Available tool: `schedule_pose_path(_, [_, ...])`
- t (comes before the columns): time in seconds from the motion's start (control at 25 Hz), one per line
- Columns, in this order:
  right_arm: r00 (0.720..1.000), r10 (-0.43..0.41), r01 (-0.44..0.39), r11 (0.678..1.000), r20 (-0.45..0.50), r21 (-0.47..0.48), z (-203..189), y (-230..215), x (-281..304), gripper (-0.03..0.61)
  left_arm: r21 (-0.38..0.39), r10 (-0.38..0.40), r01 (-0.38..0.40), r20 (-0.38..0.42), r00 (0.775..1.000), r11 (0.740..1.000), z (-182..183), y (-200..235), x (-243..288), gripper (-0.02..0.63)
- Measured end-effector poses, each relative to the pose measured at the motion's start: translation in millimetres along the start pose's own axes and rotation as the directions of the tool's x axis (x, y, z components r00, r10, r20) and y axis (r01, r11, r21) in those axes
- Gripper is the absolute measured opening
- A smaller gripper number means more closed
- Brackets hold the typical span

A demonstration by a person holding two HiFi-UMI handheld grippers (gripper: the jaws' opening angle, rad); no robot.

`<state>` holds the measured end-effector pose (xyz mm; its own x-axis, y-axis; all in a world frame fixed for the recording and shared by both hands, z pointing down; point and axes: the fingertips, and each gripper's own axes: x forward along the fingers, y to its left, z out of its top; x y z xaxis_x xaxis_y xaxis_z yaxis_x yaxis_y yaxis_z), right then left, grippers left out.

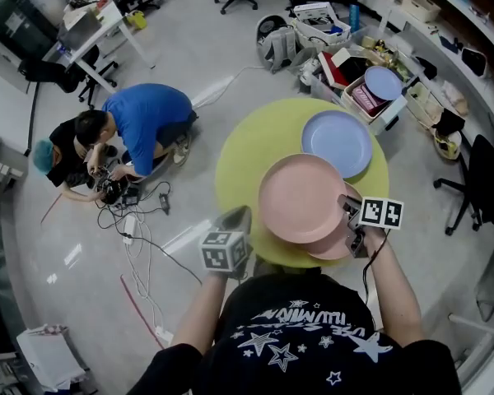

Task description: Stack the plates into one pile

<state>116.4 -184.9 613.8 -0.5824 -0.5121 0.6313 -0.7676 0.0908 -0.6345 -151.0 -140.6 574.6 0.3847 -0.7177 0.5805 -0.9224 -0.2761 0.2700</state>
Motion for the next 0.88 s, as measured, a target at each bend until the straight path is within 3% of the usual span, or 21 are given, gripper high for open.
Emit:
schedule_pose_path(0.48, [0.999, -0.021, 0.022, 0.999, -0.033, 0.035, -26, -53, -48, 0.031, 0.032, -0.028, 0.029, -0.029, 0.999, 0.999, -16, -55, 15, 0.018])
schedule_pose_path(0.88, [0.997, -0.075, 0.077, 0.996, -0.027, 0.052, -33, -81, -63, 0.037, 0.037, -0.02, 0.021, -0.04, 0.999, 0.999, -28, -76, 14, 0.018])
